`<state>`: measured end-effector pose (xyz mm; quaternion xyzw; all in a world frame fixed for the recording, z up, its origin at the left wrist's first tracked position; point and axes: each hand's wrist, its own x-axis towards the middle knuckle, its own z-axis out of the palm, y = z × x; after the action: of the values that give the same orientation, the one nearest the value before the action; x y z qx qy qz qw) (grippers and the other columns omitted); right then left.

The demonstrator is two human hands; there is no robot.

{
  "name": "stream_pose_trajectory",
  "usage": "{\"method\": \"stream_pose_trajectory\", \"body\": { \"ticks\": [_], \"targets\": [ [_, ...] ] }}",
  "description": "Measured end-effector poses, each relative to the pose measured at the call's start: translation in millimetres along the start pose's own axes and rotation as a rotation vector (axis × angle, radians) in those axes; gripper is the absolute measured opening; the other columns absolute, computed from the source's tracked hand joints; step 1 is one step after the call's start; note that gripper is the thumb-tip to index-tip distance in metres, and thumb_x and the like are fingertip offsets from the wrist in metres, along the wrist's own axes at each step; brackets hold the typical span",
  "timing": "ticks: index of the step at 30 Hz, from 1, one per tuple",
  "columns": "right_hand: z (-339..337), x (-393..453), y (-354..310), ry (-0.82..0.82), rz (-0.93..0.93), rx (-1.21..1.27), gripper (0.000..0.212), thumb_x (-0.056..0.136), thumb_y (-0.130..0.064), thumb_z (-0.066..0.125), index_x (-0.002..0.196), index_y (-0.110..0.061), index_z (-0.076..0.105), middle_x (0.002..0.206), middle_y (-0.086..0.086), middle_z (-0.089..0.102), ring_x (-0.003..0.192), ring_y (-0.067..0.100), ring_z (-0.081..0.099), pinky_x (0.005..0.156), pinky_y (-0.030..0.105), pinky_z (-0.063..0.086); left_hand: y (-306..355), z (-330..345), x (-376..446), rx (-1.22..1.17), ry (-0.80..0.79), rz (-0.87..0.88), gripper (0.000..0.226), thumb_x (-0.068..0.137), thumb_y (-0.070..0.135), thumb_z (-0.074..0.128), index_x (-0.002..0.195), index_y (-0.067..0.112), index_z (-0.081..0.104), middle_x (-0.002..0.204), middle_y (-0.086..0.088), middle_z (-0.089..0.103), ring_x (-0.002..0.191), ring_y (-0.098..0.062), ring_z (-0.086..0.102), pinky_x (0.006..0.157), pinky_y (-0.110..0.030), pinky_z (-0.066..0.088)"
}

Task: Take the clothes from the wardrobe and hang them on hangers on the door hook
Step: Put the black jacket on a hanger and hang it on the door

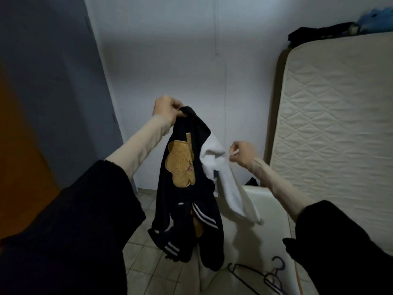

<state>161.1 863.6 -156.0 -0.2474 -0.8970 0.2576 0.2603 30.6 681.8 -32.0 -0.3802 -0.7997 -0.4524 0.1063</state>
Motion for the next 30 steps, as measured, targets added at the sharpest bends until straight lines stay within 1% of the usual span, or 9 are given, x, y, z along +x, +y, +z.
{"method": "stream_pose_trajectory", "body": {
  "ticks": [2, 5, 8, 10, 14, 18, 21, 25, 30],
  "targets": [
    [15.4, -13.0, 7.9, -0.208, 0.030, 0.083, 0.023, 0.073, 0.001, 0.065, 0.066, -0.020, 0.058, 0.081, 0.005, 0.065, 0.069, 0.013, 0.056, 0.057, 0.013, 0.040, 1.9, -1.4, 4.1, 0.014, 0.008, 0.002, 0.024, 0.073, -0.009, 0.068, 0.097, -0.006, 0.068, 0.082, -0.011, 0.058, 0.078, -0.019, 0.053, 0.061, -0.011, 0.044],
    [34.5, -35.1, 10.4, -0.607, 0.153, 0.209, 0.019, 0.078, -0.007, 0.067, 0.092, -0.017, 0.059, 0.086, -0.001, 0.061, 0.078, 0.010, 0.056, 0.062, 0.018, 0.045, 3.2, -4.7, 5.7, 0.041, 0.010, 0.001, 0.023, 0.073, -0.009, 0.068, 0.095, -0.006, 0.068, 0.081, -0.012, 0.058, 0.079, -0.021, 0.053, 0.076, -0.029, 0.047],
    [49.7, -53.4, 6.9, -0.686, 0.182, 0.292, 0.037, 0.077, -0.007, 0.072, 0.105, -0.011, 0.048, 0.090, -0.001, 0.058, 0.072, 0.003, 0.053, 0.053, 0.008, 0.045, 3.4, -9.0, 3.5, 0.037, 0.033, -0.036, 0.023, 0.073, -0.010, 0.068, 0.096, -0.007, 0.068, 0.076, -0.011, 0.058, 0.079, -0.021, 0.054, 0.079, -0.030, 0.048],
    [65.0, -60.5, 7.6, -0.712, 0.155, 0.314, 0.039, 0.076, -0.003, 0.072, 0.105, -0.008, 0.046, 0.078, -0.004, 0.055, 0.064, 0.001, 0.050, 0.046, 0.002, 0.039, 2.4, -12.0, 1.9, 0.021, 0.041, -0.054, 0.023, 0.073, -0.011, 0.068, 0.096, -0.007, 0.067, 0.077, -0.011, 0.058, 0.079, -0.021, 0.054, 0.081, -0.031, 0.049],
    [91.7, -56.2, 9.4, -0.621, 0.053, 0.437, 0.025, 0.074, 0.002, 0.072, 0.075, -0.014, 0.053, 0.042, -0.015, 0.055, 0.045, -0.007, 0.050, 0.057, 0.007, 0.040, -5.0, -16.0, 0.3, -0.006, 0.041, -0.079, 0.023, 0.073, -0.010, 0.069, 0.096, -0.008, 0.067, 0.083, -0.014, 0.058, 0.081, -0.022, 0.055, 0.083, -0.031, 0.049],
    [94.3, -49.4, 3.4, -0.526, -0.022, 0.417, 0.029, 0.076, 0.000, 0.071, 0.066, -0.019, 0.052, 0.042, -0.016, 0.053, 0.043, -0.009, 0.047, 0.057, 0.005, 0.037, -13.5, -22.0, -1.8, -0.011, 0.057, -0.092, 0.024, 0.073, -0.008, 0.069, 0.097, -0.007, 0.068, 0.084, -0.013, 0.060, 0.082, -0.022, 0.057, 0.082, -0.031, 0.051],
    [75.7, -36.0, 7.1, -0.293, -0.008, 0.449, 0.021, 0.075, 0.005, 0.069, 0.071, -0.012, 0.058, 0.037, -0.018, 0.055, 0.042, -0.011, 0.050, 0.056, 0.006, 0.041, -22.8, -29.2, -6.3, 0.073, 0.054, -0.097, 0.021, 0.075, -0.005, 0.068, 0.096, -0.004, 0.068, 0.085, -0.010, 0.060, 0.081, -0.020, 0.056, 0.073, -0.024, 0.044],
    [31.2, -8.8, 4.4, -0.059, 0.006, 0.593, 0.018, 0.078, 0.012, 0.062, 0.075, -0.006, 0.060, 0.039, -0.014, 0.057, 0.041, -0.007, 0.053, 0.052, 0.010, 0.049, -50.1, -32.9, -12.0, 0.193, 0.034, -0.172, 0.016, 0.076, -0.004, 0.069, 0.092, -0.003, 0.068, 0.086, -0.014, 0.062, 0.089, -0.026, 0.060, 0.079, -0.027, 0.047],
    [-13.8, 14.0, -24.4, -0.043, -0.075, 0.648, 0.027, 0.079, 0.013, 0.060, 0.067, -0.012, 0.057, 0.040, -0.008, 0.056, 0.043, -0.003, 0.055, 0.050, 0.012, 0.052, -69.7, -14.4, -22.7, 0.418, -0.257, -0.298, 0.022, 0.074, 0.000, 0.073, 0.096, -0.002, 0.068, 0.102, -0.016, 0.068, 0.095, -0.026, 0.062, 0.082, -0.028, 0.047]
  ]
}}
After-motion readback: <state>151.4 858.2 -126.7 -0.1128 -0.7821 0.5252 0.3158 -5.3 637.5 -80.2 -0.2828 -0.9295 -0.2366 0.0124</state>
